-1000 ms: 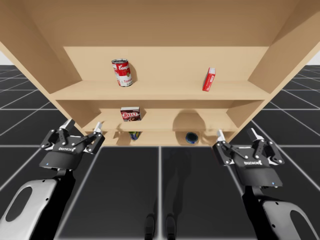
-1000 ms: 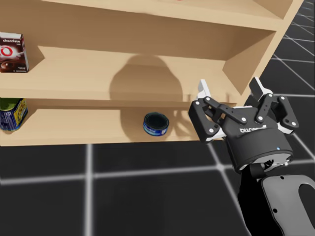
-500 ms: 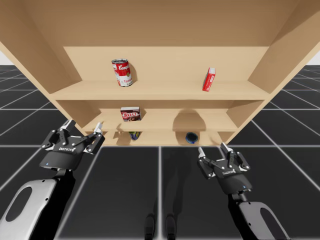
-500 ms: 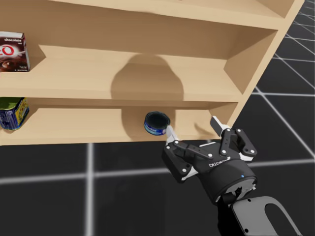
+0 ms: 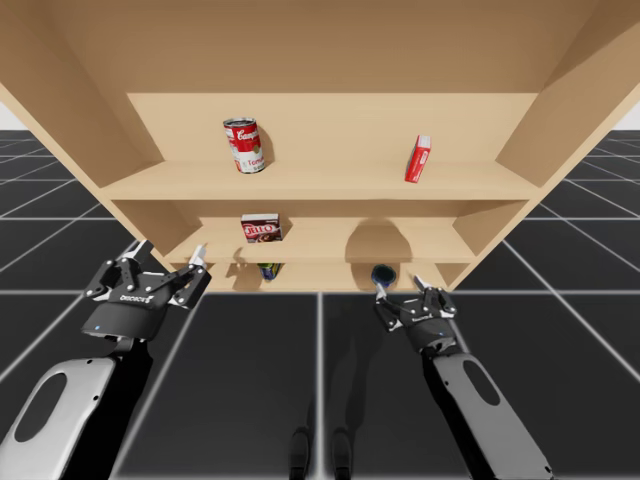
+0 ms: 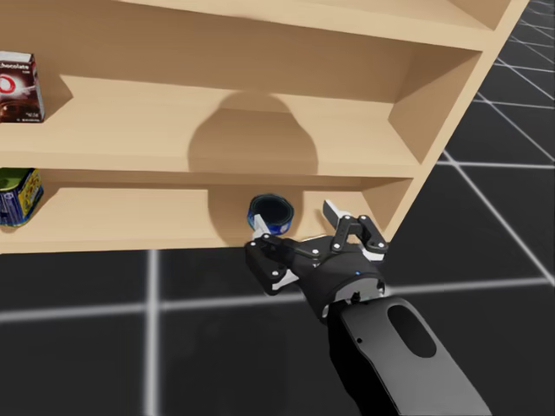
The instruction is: Retrieve the tuna can from the shelves.
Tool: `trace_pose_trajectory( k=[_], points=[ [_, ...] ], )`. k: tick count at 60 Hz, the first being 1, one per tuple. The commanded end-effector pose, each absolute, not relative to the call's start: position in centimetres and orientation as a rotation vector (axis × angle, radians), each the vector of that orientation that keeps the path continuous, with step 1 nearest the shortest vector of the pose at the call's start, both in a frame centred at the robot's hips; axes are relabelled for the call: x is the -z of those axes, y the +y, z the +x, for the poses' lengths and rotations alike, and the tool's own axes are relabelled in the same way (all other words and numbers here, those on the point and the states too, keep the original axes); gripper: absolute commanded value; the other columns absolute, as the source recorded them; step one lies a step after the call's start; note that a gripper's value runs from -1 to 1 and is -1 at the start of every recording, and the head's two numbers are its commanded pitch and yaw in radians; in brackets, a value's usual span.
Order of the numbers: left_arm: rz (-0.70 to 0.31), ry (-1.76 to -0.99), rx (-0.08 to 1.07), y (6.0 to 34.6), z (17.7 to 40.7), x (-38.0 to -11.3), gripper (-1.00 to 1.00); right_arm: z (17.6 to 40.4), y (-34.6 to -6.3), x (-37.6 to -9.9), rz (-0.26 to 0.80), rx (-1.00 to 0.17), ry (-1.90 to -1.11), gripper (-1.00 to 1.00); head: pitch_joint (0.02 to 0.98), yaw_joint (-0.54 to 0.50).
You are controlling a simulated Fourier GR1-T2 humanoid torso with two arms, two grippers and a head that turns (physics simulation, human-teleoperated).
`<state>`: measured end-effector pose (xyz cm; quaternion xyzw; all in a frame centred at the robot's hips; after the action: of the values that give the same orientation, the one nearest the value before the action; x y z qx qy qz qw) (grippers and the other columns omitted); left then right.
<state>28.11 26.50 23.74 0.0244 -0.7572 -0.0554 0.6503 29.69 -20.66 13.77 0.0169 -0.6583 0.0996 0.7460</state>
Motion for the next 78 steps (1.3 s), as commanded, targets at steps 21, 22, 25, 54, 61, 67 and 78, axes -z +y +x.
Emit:
trace_pose_trajectory(
  k=[21,22,25,54,61,67,78],
  points=[
    [0.061,-1.719,0.122,26.4,28.1,-23.7,-1.00,34.1,-19.4,-11.4,0.053,-0.186,-1.374,-1.00,0.767,-0.29],
    [0.061,-1.719,0.121,26.4,28.1,-23.7,-1.00,34.1,-19.4,-11.3,0.053,-0.186,-1.375,-1.00,0.768,-0.29],
    [0.061,-1.719,0.121,26.4,28.1,-23.7,-1.00,34.4,-19.3,-11.0,0.052,-0.187,-1.366,-1.00,0.767,-0.29],
    [0.068,-1.723,0.124,26.4,28.1,-23.7,-1.00,36.0,-18.9,-9.5,0.023,-0.195,-1.344,-1.00,0.765,-0.29],
    [0.067,-1.724,0.125,26.3,28.1,-23.7,-1.00,36.3,-19.4,-9.2,0.007,-0.193,-1.324,-0.88,0.764,-0.30],
    [0.067,-1.724,0.126,26.4,28.1,-23.7,-1.00,36.4,-19.7,-9.1,-0.002,-0.152,-1.328,1.00,0.762,-0.30],
    [0.066,-1.724,0.125,26.4,28.1,-23.7,-1.00,36.4,-20.0,-9.1,-0.008,-0.136,-1.336,1.00,0.761,-0.30]
  ],
)
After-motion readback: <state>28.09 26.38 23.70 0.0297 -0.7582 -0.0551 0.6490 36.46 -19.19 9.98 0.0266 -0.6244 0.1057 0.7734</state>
